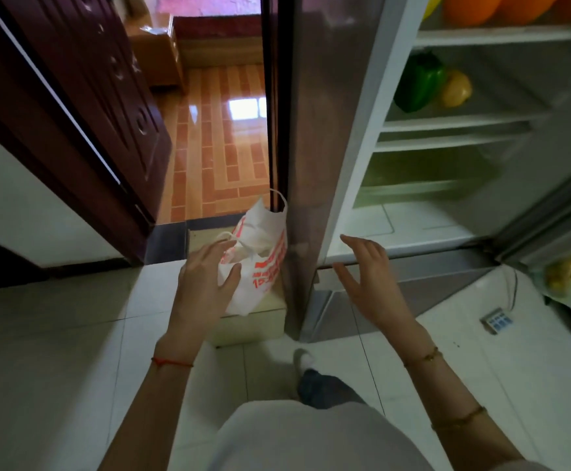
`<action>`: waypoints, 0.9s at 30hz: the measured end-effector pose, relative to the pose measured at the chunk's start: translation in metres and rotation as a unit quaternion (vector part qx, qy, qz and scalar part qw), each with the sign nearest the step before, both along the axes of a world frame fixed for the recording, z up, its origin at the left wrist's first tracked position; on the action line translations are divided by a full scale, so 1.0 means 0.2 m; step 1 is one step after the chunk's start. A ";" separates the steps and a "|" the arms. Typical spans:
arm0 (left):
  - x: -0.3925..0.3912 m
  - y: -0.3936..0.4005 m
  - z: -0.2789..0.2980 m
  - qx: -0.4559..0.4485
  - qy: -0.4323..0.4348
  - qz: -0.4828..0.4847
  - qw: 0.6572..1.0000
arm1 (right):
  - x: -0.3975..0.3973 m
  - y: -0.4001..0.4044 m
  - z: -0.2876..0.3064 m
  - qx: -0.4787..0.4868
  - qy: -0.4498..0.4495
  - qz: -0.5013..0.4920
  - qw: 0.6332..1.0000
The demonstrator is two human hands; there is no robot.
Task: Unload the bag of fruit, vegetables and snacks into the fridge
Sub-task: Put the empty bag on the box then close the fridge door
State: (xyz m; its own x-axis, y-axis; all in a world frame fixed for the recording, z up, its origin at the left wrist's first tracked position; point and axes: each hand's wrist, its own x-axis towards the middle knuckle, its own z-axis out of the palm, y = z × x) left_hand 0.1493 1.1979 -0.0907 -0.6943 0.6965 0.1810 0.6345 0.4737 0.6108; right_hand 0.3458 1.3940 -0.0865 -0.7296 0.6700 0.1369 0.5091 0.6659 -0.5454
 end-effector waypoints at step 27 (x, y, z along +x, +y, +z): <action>1.77 0.68 0.26 0.021 0.001 -0.330 0.944 | 2.11 -0.16 0.13 0.005 0.016 -0.333 0.943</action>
